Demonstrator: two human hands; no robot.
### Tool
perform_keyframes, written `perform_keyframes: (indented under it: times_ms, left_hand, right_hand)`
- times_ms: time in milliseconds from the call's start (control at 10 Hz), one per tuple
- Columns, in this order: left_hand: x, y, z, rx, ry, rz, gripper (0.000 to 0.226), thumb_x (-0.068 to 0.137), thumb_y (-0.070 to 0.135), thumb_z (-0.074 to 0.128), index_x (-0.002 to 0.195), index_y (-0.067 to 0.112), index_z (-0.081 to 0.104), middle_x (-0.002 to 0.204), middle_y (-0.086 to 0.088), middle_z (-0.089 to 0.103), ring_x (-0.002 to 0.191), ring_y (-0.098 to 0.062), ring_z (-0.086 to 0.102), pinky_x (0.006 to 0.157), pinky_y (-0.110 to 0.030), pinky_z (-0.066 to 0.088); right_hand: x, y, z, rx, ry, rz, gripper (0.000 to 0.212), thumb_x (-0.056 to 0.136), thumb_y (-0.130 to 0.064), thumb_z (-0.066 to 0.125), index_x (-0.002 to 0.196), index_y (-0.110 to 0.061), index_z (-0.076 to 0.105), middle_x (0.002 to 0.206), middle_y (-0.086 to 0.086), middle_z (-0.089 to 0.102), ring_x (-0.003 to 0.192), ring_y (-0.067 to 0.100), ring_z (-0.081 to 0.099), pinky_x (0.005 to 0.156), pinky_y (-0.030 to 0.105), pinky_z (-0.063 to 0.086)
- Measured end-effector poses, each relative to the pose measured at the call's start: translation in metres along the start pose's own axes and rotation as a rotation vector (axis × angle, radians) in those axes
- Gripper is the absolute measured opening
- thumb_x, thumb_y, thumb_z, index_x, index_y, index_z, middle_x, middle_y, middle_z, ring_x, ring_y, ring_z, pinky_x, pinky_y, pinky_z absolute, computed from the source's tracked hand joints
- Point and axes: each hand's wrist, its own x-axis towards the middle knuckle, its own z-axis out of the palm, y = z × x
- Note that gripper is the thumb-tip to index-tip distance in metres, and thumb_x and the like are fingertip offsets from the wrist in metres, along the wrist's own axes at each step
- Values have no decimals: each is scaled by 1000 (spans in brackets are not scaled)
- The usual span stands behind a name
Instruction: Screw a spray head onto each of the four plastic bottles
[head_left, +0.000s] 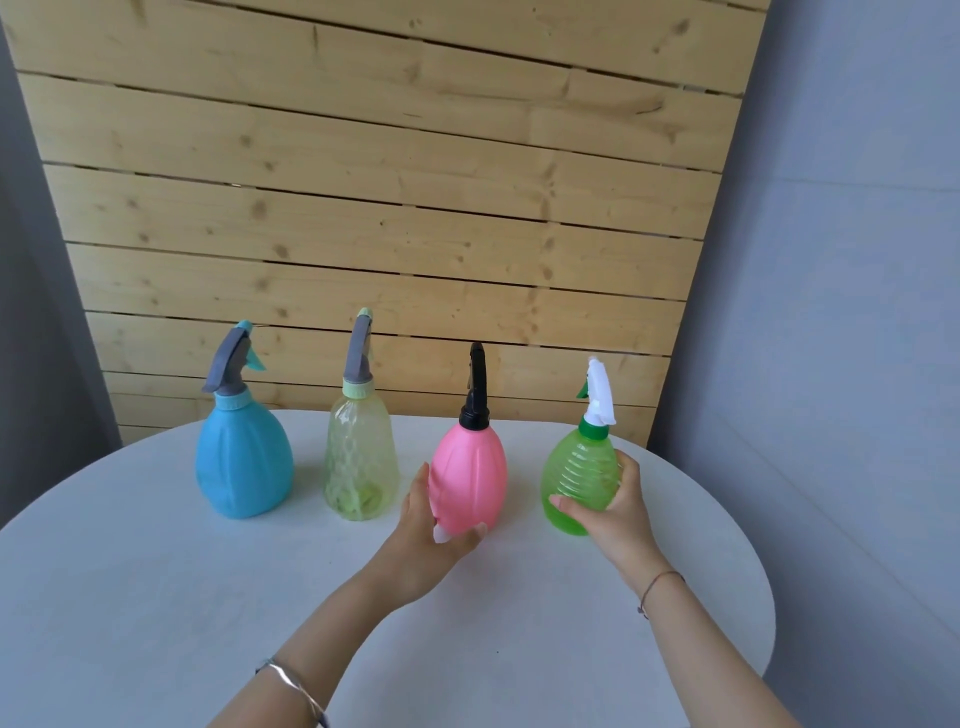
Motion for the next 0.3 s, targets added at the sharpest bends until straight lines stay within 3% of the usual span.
perform_keyframes:
  times_ms: [300]
  left_hand:
    - [-2, 2, -1, -13, 19, 0, 102, 84, 38, 67, 149, 23, -10, 158, 3, 8, 135, -21, 38, 108, -36, 36]
  right_hand:
    - [-2, -1, 0, 2, 5, -9, 83, 62, -9, 85, 128, -24, 38, 126, 5, 54, 115, 24, 54, 93, 32, 44]
